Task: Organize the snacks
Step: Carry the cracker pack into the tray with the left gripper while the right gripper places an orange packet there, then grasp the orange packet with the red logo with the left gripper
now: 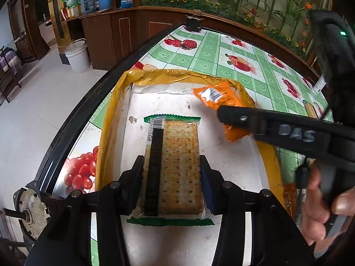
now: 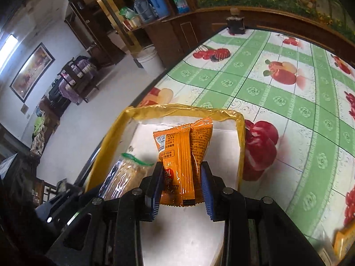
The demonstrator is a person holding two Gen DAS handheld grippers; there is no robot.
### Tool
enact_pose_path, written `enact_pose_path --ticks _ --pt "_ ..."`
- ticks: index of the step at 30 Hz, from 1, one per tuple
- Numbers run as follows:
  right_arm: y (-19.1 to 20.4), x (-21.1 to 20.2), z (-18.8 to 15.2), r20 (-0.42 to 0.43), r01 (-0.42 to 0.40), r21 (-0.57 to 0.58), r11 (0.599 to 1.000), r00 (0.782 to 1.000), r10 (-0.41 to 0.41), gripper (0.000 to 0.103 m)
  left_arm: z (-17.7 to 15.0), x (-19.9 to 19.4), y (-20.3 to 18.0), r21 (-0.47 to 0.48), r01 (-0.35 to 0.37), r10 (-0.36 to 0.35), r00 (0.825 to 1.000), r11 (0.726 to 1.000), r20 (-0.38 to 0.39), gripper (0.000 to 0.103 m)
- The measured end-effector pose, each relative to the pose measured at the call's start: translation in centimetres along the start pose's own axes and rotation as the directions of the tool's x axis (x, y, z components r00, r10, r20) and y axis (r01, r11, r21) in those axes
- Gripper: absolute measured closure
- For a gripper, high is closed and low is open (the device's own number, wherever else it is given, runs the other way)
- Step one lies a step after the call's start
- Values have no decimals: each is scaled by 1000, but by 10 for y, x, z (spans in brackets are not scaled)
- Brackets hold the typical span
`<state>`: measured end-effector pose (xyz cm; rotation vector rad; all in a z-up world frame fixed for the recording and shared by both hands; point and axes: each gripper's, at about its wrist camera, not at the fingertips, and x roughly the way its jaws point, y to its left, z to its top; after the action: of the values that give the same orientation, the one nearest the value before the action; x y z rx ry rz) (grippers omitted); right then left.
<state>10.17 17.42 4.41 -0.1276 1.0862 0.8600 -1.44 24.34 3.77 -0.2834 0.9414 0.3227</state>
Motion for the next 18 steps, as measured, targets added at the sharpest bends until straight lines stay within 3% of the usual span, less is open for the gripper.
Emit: enact_pose_path --ticks 11,15,18 --pt "-13 23 12 -32 3 40 999 999 -2 59 2 4 1 -10 -1 1 1000 1000 -19 57" --pt "-11 20 13 -26 -7 36 999 1000 8 53 2 4 1 -17 10 -10 1000 1000 -23 46" --pt "-12 5 9 -4 -21 32 999 1000 21 53 1 -2 3 -27 18 -18 1000 999 -9 46"
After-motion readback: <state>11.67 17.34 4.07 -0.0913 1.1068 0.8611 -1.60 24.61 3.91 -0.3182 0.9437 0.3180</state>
